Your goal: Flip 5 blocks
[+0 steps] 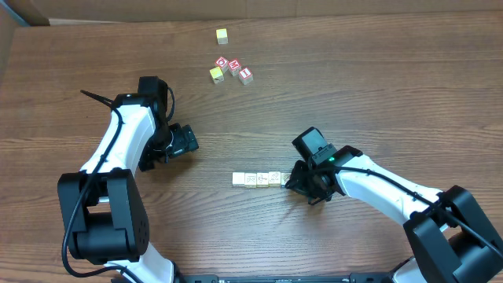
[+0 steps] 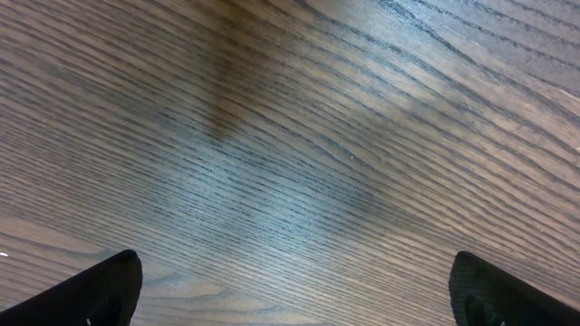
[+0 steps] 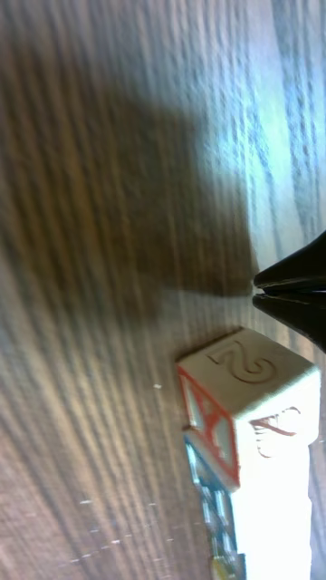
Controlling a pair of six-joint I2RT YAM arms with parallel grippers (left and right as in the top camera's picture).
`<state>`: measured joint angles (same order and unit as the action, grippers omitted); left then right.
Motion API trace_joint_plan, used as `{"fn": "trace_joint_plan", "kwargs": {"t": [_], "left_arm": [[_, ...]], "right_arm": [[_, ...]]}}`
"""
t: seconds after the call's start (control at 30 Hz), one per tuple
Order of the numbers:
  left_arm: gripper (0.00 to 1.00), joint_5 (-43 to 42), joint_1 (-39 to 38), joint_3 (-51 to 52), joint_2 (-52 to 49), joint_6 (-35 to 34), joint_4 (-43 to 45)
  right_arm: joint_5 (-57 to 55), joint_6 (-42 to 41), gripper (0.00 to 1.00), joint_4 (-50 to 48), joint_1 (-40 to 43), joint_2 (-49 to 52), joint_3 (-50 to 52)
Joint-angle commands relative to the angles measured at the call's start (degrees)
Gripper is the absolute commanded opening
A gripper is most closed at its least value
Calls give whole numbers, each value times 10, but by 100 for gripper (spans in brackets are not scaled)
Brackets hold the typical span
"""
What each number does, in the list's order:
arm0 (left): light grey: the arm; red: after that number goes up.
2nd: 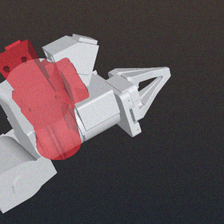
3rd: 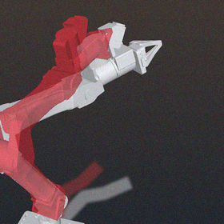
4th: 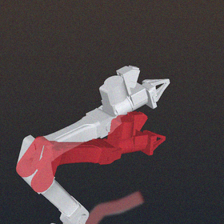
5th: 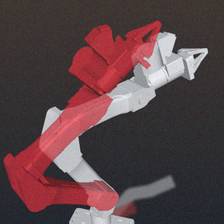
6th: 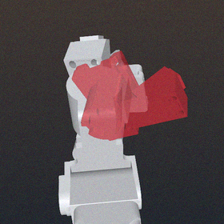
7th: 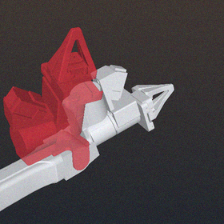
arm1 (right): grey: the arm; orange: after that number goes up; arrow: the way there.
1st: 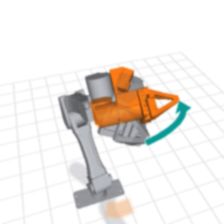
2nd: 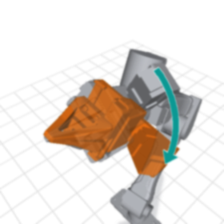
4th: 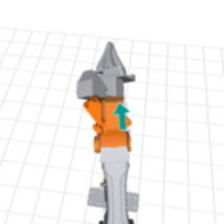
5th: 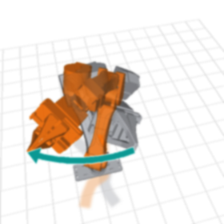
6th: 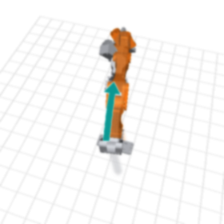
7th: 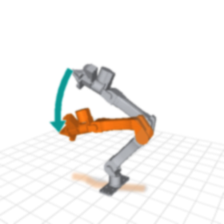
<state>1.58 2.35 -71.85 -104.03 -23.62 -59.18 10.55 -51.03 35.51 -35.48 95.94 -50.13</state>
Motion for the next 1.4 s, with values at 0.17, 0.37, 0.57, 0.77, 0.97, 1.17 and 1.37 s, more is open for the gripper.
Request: {"fn": "trace_joint_plan", "kwargs": {"t": [0.17, 0.37, 0.57, 0.77, 0.97, 1.17, 1.37], "left_arm": [[100, 3, -1, -10, 15, 5, -1], [100, 3, -1, -10, 15, 5, -1], [100, 3, -1, -10, 15, 5, -1], [100, 3, -1, -10, 15, 5, -1], [100, 3, -1, -10, 15, 5, -1], [100, 3, -1, -10, 15, 5, -1], [100, 3, -1, -10, 15, 5, -1]], "right_arm": [[8, -18, 4, -9, -40, -16, 3], [-15, -30, 4, -18, -42, -16, 3], [-15, -30, 4, -41, -42, -16, 3], [-3, -30, 4, -35, -42, -16, 3], [60, -16, 4, -30, -41, -20, -4], [58, 30, 4, 41, -41, -38, -51], [8, 63, 4, 94, -37, -43, -125]]}}
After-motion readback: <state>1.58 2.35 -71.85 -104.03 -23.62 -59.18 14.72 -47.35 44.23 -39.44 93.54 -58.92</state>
